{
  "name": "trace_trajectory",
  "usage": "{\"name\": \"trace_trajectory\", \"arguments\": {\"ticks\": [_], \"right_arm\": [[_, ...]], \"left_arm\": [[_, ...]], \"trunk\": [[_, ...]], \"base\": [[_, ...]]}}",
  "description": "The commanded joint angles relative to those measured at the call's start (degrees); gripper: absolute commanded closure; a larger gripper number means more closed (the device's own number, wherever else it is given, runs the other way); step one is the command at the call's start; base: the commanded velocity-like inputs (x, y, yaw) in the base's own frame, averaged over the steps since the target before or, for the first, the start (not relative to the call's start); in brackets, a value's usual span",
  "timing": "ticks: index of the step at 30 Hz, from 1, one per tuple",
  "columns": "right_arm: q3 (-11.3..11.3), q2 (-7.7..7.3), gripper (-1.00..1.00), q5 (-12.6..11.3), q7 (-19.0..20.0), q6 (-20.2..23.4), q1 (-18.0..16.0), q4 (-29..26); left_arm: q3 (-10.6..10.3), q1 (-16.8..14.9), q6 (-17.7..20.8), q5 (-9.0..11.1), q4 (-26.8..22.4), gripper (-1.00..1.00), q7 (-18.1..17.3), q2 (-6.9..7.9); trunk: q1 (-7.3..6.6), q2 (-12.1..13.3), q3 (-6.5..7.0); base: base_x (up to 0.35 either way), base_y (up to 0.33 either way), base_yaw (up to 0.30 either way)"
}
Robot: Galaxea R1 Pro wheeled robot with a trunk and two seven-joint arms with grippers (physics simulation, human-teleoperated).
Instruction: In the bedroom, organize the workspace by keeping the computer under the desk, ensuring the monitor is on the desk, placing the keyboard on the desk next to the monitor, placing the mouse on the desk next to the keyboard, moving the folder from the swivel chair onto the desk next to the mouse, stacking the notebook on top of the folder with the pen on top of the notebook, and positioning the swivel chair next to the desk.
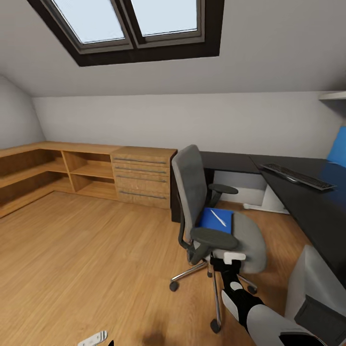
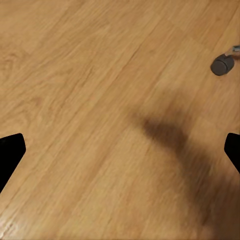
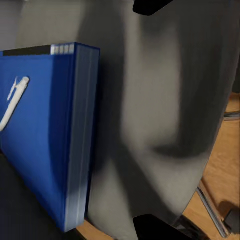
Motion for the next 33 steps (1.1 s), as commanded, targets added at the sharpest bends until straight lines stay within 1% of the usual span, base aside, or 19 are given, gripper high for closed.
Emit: {"name": "trace_trajectory", "arguments": {"ticks": [1, 7, 20, 27, 31, 33], "right_arm": [[-0.14, 0.02, -1.00, 0.28, -0.22, -0.14, -0.04, 0.05], [-0.14, 0.00, -1.00, 0.27, -0.22, -0.09, -0.04, 0.05], [-0.24, -0.16, -1.00, 0.20, -0.22, -0.06, -0.05, 0.05], [-0.31, -0.25, -1.00, 0.20, -0.08, 0.00, -0.06, 0.04], [-0.24, -0.11, -1.00, 0.20, 0.16, 0.02, -0.05, 0.28], [-0.36, -0.20, -1.00, 0.18, 0.43, 0.09, -0.04, 0.22]], "left_arm": [[0.04, -0.01, 0.35, 0.60, -0.12, -1.00, 0.15, -0.01], [0.04, -0.01, 0.34, 0.60, -0.12, -1.00, 0.14, 0.00], [0.04, -0.01, 0.26, 0.60, -0.20, -1.00, 0.15, 0.03], [0.07, -0.01, -1.39, 0.60, -0.24, -1.00, 0.14, 0.10], [0.12, -0.01, -2.92, 0.60, -0.30, -1.00, 0.08, 0.22], [0.12, -0.01, -3.07, 0.60, -0.40, -1.00, 0.06, 0.25]], "trunk": [[-0.01, -0.03, -0.06], [-0.01, -0.03, -0.06], [-0.01, -0.03, -0.06], [-0.01, -0.03, -0.06], [-0.01, -0.03, -0.06], [-0.01, -0.03, -0.06]], "base": [[0.000, 0.000, -0.062], [0.000, 0.000, -0.197], [0.000, 0.000, -0.261], [0.000, 0.000, -0.238], [0.000, 0.000, -0.076], [0.000, 0.000, -0.011]]}}
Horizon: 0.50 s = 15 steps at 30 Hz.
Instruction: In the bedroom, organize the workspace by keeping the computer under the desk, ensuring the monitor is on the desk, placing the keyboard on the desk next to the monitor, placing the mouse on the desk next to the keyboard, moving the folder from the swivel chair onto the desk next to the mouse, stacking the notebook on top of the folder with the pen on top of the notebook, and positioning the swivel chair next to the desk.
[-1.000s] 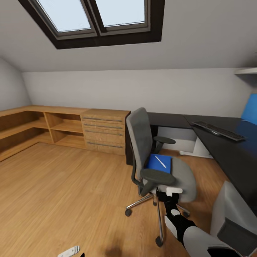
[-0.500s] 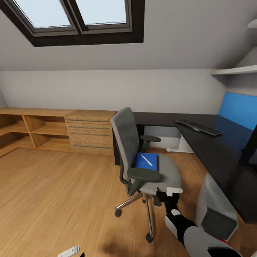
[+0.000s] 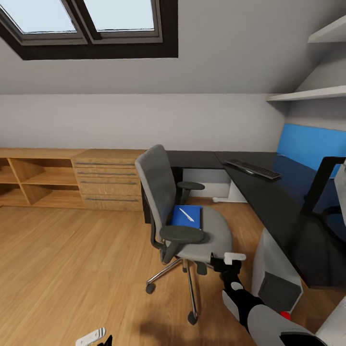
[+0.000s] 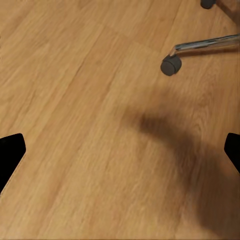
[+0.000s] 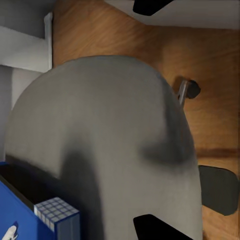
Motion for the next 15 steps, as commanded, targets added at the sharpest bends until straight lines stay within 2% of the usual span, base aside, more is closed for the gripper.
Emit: {"name": "trace_trajectory", "arguments": {"ticks": [1, 5, 6, 7, 9, 12, 13, 15], "right_arm": [[-0.22, -0.02, -1.00, 0.24, -0.08, -0.07, -0.04, 0.04], [-1.79, -0.19, -1.00, -1.61, 0.28, 0.19, -0.04, -0.24], [-4.26, -0.31, -1.00, -5.48, 0.40, 0.35, -0.11, -0.47], [-4.77, -0.36, -1.00, -6.59, 0.43, 0.49, -0.15, -0.54], [-6.01, -0.61, -1.00, -11.27, 0.63, 2.03, -0.45, -1.11], [-6.44, -0.75, -1.00, -15.24, 1.06, 4.08, -0.94, -2.02], [-6.60, -0.77, -1.00, -17.94, 1.66, 5.37, -1.22, -2.99], [-6.70, -0.78, -1.00, -20.57, 2.47, 6.38, -1.39, -3.92]], "left_arm": [[-0.04, -0.01, 0.21, 0.58, -0.11, -1.00, 0.17, 0.01], [-0.01, -0.01, 0.15, 0.58, -0.14, -1.00, 0.17, 0.02], [0.03, -0.01, 0.14, 0.58, -0.15, -1.00, 0.17, 0.03], [0.03, -0.01, 0.13, 0.58, -0.16, -1.00, 0.17, 0.03], [0.09, -0.01, 0.13, 0.58, -0.16, -1.00, 0.17, 0.08], [0.13, -0.01, 0.13, 0.61, -0.19, -1.00, 0.17, 0.10], [0.16, -0.01, 0.13, 0.61, -0.21, -1.00, 0.17, 0.14], [0.19, -0.01, 0.13, 0.63, -0.23, -1.00, 0.17, 0.19]], "trunk": [[-0.01, -0.03, -0.06], [-0.01, -0.03, -0.06], [-0.01, -0.03, -0.06], [-0.01, -0.03, -0.06], [-0.01, -0.03, -0.06], [-0.01, -0.03, -0.06], [-0.01, -0.03, -0.06], [-0.01, -0.03, -0.06]], "base": [[0.000, 0.000, -0.007], [0.000, 0.000, -0.003], [0.000, 0.000, 0.000], [0.000, 0.000, 0.000], [0.000, 0.000, 0.000], [0.000, 0.000, 0.000], [0.000, 0.000, 0.000], [0.000, 0.000, 0.000]]}}
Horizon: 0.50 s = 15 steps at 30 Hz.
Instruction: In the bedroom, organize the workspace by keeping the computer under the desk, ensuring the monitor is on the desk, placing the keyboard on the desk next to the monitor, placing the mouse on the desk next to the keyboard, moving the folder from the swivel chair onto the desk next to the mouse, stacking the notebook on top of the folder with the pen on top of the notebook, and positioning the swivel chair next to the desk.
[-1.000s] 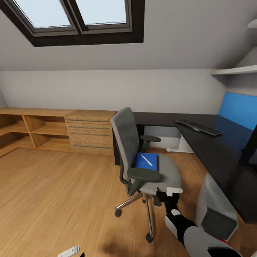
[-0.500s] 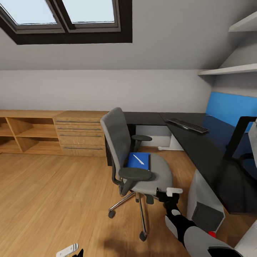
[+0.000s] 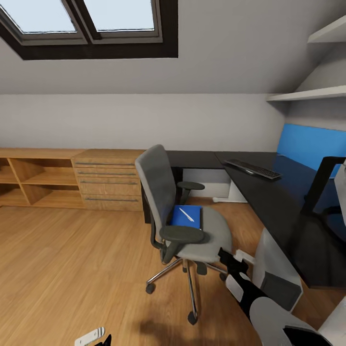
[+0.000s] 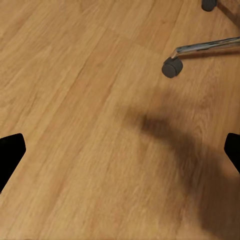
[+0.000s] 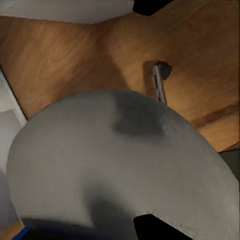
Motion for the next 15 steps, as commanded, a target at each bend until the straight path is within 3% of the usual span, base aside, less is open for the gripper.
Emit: {"name": "trace_trajectory", "arguments": {"ticks": [1, 8, 15], "right_arm": [[-0.23, -0.01, -1.00, -2.83, 0.96, 0.46, -0.15, -0.62], [-0.29, -0.18, -1.00, -10.12, 3.94, 1.38, -0.31, -1.23], [-0.25, -0.25, -1.00, -12.96, 5.08, 1.38, -0.35, -1.34]], "left_arm": [[-0.07, -0.01, 0.23, 0.59, -0.10, -1.00, 0.21, 0.04], [-0.11, -0.01, 0.29, 0.54, -0.11, -1.00, 0.21, 0.04], [-0.14, -0.01, 0.31, 0.55, -0.11, -1.00, 0.21, 0.03]], "trunk": [[-0.01, -0.03, -0.06], [-0.01, -0.03, -0.06], [-0.01, -0.03, -0.06]], "base": [[0.000, 0.000, 0.000], [0.000, 0.000, 0.000], [0.003, 0.000, 0.000]]}}
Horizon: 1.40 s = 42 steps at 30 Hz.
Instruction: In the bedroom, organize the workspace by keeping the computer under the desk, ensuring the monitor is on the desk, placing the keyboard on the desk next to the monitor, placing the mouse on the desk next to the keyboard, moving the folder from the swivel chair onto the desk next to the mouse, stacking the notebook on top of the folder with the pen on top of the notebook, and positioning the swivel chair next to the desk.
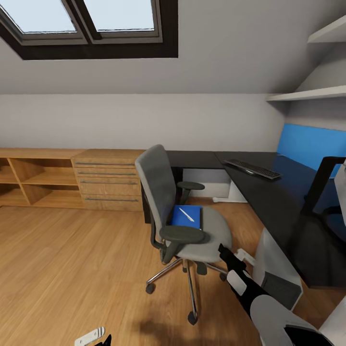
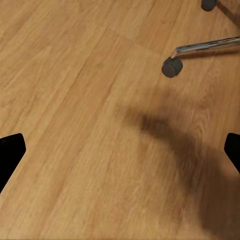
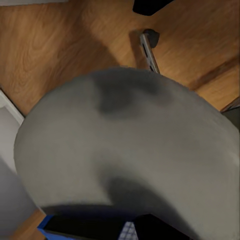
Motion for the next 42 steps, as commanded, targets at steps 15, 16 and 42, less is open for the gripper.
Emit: {"name": "trace_trajectory", "arguments": {"ticks": [15, 16, 42], "right_arm": [[-0.02, 0.19, -1.00, -0.93, 0.03, -0.35, 0.00, -0.55], [-0.02, 0.21, -1.00, -0.93, 0.02, -0.35, -0.01, -0.56], [-0.20, -0.09, -1.00, -0.92, -0.37, -0.36, 0.04, -0.49]], "left_arm": [[-0.21, -0.01, 0.32, 0.54, -0.09, -1.00, 0.21, -0.08], [-0.22, -0.01, 0.32, 0.54, -0.09, -1.00, 0.21, -0.08], [-0.32, -0.01, 0.41, 0.54, 0.08, -1.00, 0.21, -0.20]], "trunk": [[-0.01, -0.03, -0.06], [-0.01, -0.03, -0.06], [-0.01, -0.03, -0.15]], "base": [[0.132, 0.000, 0.000], [0.007, 0.000, 0.000], [0.001, 0.089, -0.061]]}}
